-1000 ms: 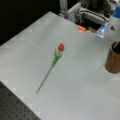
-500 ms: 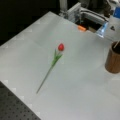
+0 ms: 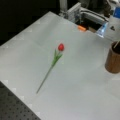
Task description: Flower insertion into a vase
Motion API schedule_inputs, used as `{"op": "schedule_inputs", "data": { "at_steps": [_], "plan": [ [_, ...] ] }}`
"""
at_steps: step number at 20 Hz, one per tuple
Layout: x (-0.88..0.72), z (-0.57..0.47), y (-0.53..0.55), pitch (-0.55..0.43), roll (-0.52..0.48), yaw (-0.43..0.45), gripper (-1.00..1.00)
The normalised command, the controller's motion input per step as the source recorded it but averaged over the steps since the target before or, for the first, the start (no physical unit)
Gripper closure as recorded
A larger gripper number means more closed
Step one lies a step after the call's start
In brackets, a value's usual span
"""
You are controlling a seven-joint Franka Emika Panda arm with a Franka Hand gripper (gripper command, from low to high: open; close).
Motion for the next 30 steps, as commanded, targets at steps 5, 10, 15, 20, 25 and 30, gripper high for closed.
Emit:
{"op": "schedule_inputs", "data": {
  "at_steps": [5,10,15,20,25,30],
  "plan": [
    [0.07,0.09,0.07,0.111,-0.22,0.045,1.0],
    [0.07,0.08,0.07,0.387,-0.216,0.022,1.0],
    [0.25,0.03,0.1,0.799,-0.165,-0.034,1.0],
    [0.38,0.0,0.15,0.464,-0.1,-0.01,1.0],
    [0.22,0.05,0.16,0.256,-0.113,0.002,1.0],
    [0.09,0.08,0.16,0.17,-0.101,-0.008,1.0]
  ]
}}
